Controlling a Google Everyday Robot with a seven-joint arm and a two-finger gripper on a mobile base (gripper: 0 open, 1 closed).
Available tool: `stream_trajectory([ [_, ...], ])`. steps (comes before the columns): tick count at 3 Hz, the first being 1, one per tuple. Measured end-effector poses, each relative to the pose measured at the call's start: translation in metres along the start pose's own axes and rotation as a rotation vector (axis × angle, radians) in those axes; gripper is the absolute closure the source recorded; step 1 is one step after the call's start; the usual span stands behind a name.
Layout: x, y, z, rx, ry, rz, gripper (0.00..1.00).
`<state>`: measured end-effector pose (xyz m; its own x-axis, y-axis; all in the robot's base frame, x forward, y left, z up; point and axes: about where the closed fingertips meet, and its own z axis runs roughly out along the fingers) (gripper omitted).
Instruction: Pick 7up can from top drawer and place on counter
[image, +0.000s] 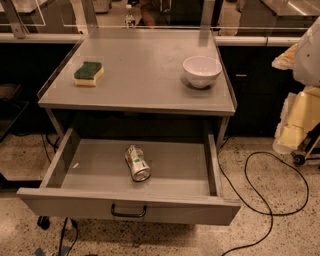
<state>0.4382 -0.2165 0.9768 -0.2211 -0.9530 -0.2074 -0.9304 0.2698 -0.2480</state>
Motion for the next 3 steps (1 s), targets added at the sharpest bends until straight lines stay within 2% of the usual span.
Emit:
stream_trajectory([
  [1, 0.000, 0.000, 0.000, 0.000, 0.000, 0.000, 0.00],
  [2, -0.010, 0.006, 0.004, 0.006, 0.020, 0.056, 0.00],
  [3, -0.037, 0.012, 0.015, 0.024, 0.066, 0.139, 0.00],
])
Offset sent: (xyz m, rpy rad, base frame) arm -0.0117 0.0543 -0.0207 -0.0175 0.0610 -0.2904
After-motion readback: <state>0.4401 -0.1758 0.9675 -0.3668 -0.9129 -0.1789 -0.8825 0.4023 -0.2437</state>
